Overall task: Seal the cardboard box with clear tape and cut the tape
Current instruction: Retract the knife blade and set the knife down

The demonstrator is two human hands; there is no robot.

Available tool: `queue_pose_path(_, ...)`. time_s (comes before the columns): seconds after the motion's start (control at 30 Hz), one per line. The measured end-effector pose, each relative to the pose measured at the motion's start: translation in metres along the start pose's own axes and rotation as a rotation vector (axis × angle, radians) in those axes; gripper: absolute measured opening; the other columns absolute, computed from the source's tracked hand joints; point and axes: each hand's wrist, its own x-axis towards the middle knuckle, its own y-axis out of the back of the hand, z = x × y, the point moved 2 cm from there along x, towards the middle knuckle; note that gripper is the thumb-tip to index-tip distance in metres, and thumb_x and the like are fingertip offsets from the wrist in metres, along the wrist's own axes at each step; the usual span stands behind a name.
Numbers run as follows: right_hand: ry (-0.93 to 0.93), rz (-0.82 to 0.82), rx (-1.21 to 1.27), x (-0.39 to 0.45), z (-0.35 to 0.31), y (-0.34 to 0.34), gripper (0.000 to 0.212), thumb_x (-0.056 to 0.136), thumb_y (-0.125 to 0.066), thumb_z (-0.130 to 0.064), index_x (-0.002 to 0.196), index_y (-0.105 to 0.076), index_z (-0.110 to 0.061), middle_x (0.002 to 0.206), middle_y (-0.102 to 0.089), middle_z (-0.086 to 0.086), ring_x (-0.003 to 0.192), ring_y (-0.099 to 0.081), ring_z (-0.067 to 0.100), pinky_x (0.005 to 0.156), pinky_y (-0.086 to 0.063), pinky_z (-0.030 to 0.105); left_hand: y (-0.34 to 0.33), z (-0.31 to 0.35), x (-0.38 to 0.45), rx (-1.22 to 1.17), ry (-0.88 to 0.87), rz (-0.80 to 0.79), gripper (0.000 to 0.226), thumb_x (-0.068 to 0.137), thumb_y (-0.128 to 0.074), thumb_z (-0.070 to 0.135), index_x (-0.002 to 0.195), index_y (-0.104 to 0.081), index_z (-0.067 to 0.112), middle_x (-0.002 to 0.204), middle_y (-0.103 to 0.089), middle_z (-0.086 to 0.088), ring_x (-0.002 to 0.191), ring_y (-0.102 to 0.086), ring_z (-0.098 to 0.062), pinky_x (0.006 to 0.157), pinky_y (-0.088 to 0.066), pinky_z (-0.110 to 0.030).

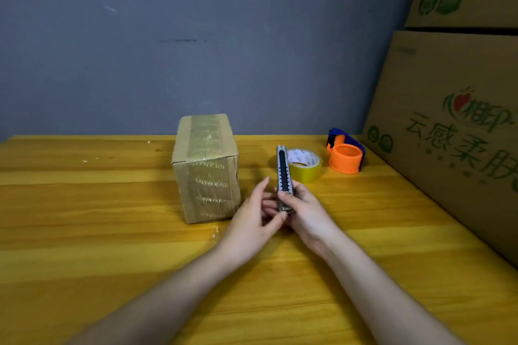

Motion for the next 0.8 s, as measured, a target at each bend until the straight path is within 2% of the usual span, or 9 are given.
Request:
queue_pose_path(0.07,0.043,0.088,-0.172,0.007,-0.001,0.007,0.021,0.095,-0.045,0.001,0.115,-0.047,-0.006,0.087,-0.063,0.008,0.067,-0.068,0.015,0.060,-0.057,0.024,0.001,0.006,-0.004,0.106,-0.026,-0.040,0.075,0.086,-0.064,0.018,0.147,-0.021,0.018,0.126,-0.050,0.000,0.099,-0.063,-0.013,0.096,-0.048,-0.027)
queue_pose_path(0.13,0.089,0.171,-0.425,0.015,-0.001,0.013,0.020,0.094,-0.049,-0.002,0.114,-0.052,-0.002,0.097,-0.063,0.012,0.084,-0.062,0.021,0.068,-0.051,0.024,0.003,0.012,-0.005,0.249,-0.039,-0.068,0.072,0.089,-0.059,0.023,0.148,-0.018,0.021,0.137,-0.042,0.000,0.111,-0.058,-0.013,0.100,-0.045,-0.033)
queue_pose_path(0.2,0.120,0.215,-0.595,0.024,-0.002,0.013,0.024,0.092,-0.053,-0.003,0.115,-0.057,0.004,0.103,-0.065,0.017,0.090,-0.057,0.022,0.073,-0.046,0.026,0.002,0.017,-0.002,0.319,0.005,-0.111,0.073,0.091,-0.055,0.023,0.150,-0.011,0.019,0.149,-0.030,-0.005,0.128,-0.047,-0.019,0.109,-0.037,-0.036)
queue_pose_path(0.3,0.140,0.300,-0.806,0.038,-0.002,0.005,0.033,0.090,-0.058,-0.012,0.121,-0.057,-0.001,0.116,-0.066,0.017,0.105,-0.062,0.027,0.094,-0.047,0.038,-0.005,0.020,0.009,0.335,0.140,-0.183,0.077,0.091,-0.049,0.012,0.150,-0.001,0.010,0.157,-0.015,-0.012,0.144,-0.022,-0.024,0.116,-0.017,-0.029)
queue_pose_path(0.37,0.107,0.357,-0.917,0.046,-0.002,0.001,0.044,0.090,-0.058,-0.020,0.130,-0.051,-0.003,0.126,-0.061,0.017,0.117,-0.057,0.032,0.099,-0.044,0.041,-0.010,0.017,0.018,0.323,0.224,-0.189,0.077,0.089,-0.048,0.008,0.149,0.000,0.005,0.157,-0.014,-0.016,0.145,-0.017,-0.026,0.117,-0.015,-0.031)
queue_pose_path(0.43,0.064,0.388,-0.970,0.050,-0.001,-0.002,0.047,0.091,-0.057,-0.025,0.133,-0.049,-0.005,0.132,-0.058,0.016,0.122,-0.054,0.032,0.100,-0.042,0.039,-0.013,0.012,0.026,0.301,0.291,-0.164,0.076,0.088,-0.047,0.007,0.149,-0.002,0.003,0.156,-0.018,-0.018,0.144,-0.020,-0.028,0.117,-0.018,-0.034)
queue_pose_path(0.67,-0.035,0.445,-1.217,0.054,-0.001,-0.007,0.039,0.091,-0.052,-0.040,0.118,-0.059,-0.013,0.124,-0.063,0.013,0.116,-0.058,0.033,0.093,-0.046,0.038,-0.012,-0.001,0.038,0.271,0.376,-0.158,0.072,0.089,-0.044,0.007,0.149,-0.005,0.004,0.153,-0.027,-0.018,0.139,-0.033,-0.030,0.112,-0.029,-0.035)
queue_pose_path(0.8,-0.061,0.449,-1.331,0.056,-0.001,-0.011,0.041,0.093,-0.045,-0.043,0.117,-0.057,-0.013,0.123,-0.062,0.014,0.115,-0.057,0.034,0.092,-0.045,0.039,-0.009,-0.004,0.041,0.272,0.347,-0.139,0.065,0.085,-0.045,0.011,0.146,-0.020,0.011,0.145,-0.041,-0.017,0.130,-0.042,-0.034,0.107,-0.036,-0.041)
